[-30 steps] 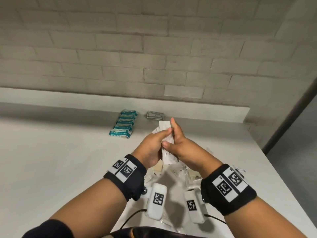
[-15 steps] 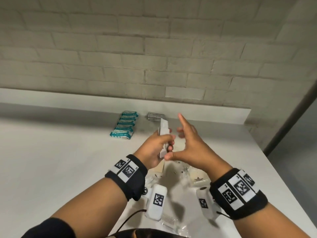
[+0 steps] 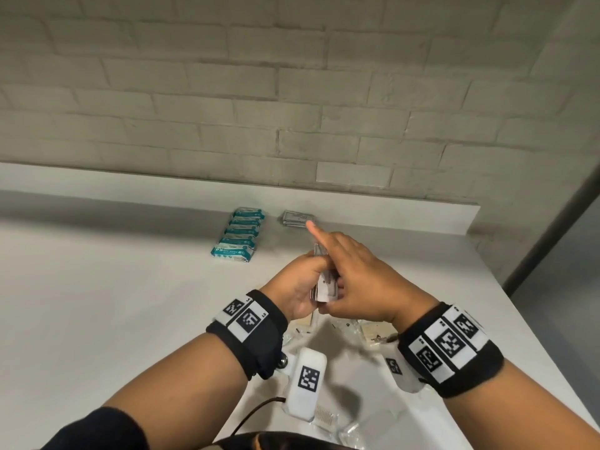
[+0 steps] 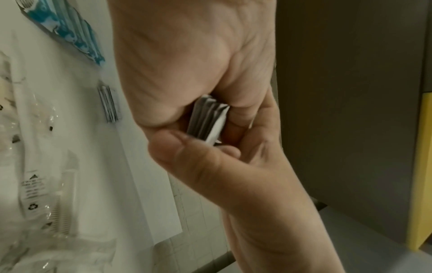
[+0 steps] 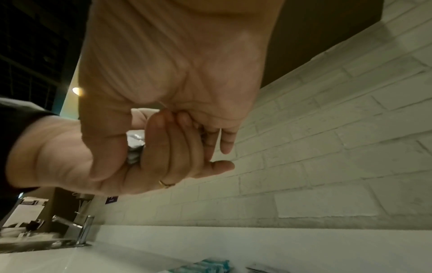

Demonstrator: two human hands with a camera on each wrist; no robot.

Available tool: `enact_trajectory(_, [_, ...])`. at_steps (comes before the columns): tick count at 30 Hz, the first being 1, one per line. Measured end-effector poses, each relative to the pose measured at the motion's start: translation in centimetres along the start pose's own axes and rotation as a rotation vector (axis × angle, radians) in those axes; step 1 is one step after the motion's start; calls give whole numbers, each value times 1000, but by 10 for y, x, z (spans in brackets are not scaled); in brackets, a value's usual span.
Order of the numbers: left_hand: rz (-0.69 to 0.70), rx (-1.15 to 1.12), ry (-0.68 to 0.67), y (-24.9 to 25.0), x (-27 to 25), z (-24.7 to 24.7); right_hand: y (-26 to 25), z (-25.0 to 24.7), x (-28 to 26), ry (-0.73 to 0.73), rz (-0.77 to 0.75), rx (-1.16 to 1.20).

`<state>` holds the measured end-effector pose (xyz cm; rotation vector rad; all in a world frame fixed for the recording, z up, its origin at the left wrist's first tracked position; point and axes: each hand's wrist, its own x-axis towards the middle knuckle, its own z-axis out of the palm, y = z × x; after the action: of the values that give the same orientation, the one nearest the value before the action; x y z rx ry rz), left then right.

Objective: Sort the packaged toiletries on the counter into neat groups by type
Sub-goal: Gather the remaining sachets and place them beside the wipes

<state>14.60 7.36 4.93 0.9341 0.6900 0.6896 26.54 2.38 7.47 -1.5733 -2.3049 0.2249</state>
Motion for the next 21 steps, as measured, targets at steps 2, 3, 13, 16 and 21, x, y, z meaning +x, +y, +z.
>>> enact_trajectory(2, [-15,58,36,-1,0,1,1,4,3,-1,-7,-35])
enact_trajectory(3, [-12,78,55,-1,1,0,1,6,5,-8,-4,-36])
enact_trajectory(13, [311,-352,277,13,31,-32,24,29,46,69,553,1100])
enact_trajectory(16, [321,-271,322,13,45,-38,22,40,68,2,573,1322])
enact_trajectory(21, [240,-243,315,10,68,-62,39,58,101,15,647,1406])
